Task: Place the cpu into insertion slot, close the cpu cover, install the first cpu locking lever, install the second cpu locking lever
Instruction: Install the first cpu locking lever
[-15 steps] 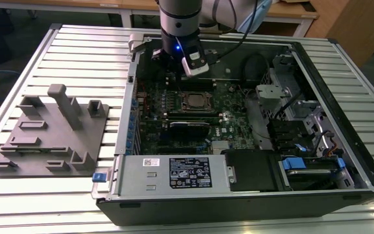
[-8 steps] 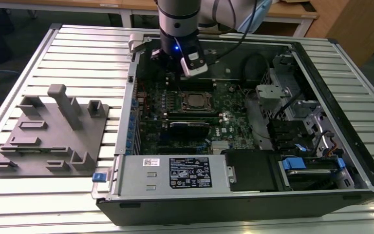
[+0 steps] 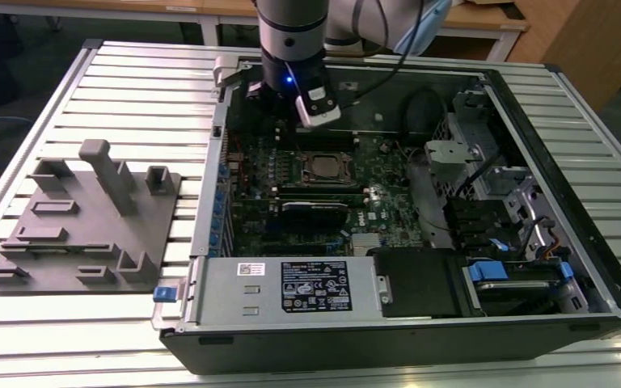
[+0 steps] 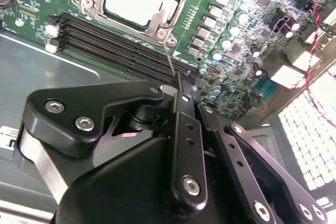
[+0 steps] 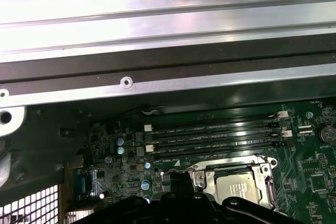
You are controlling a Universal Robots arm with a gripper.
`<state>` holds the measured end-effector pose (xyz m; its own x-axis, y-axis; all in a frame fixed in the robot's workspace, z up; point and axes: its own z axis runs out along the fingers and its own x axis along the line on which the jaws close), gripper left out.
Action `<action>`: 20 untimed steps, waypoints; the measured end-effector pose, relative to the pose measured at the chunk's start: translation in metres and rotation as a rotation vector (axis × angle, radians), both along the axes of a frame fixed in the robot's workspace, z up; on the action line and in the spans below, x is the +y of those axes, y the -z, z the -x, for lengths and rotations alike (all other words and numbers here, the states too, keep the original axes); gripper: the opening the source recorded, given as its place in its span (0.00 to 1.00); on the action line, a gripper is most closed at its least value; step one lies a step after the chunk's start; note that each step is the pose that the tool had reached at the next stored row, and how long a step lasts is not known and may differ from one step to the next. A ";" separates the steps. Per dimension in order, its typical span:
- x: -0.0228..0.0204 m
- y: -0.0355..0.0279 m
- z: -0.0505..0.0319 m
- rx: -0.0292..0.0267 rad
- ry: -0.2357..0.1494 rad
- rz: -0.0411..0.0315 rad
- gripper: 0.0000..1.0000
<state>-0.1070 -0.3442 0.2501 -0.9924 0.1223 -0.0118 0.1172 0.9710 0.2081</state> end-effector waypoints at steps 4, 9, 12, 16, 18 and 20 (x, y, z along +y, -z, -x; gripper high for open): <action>-0.0002 0.0001 0.0041 0.0000 0.000 0.0000 0.11; -0.0005 0.0002 0.0088 0.0000 0.000 -0.0001 0.11; -0.0007 0.0003 0.0113 -0.0001 0.000 0.0000 0.11; -0.0010 0.0003 0.0143 -0.0001 0.000 -0.0001 0.11; -0.0011 0.0003 0.0155 -0.0001 0.000 -0.0001 0.11; -0.0013 0.0003 0.0167 0.0000 0.000 -0.0001 0.11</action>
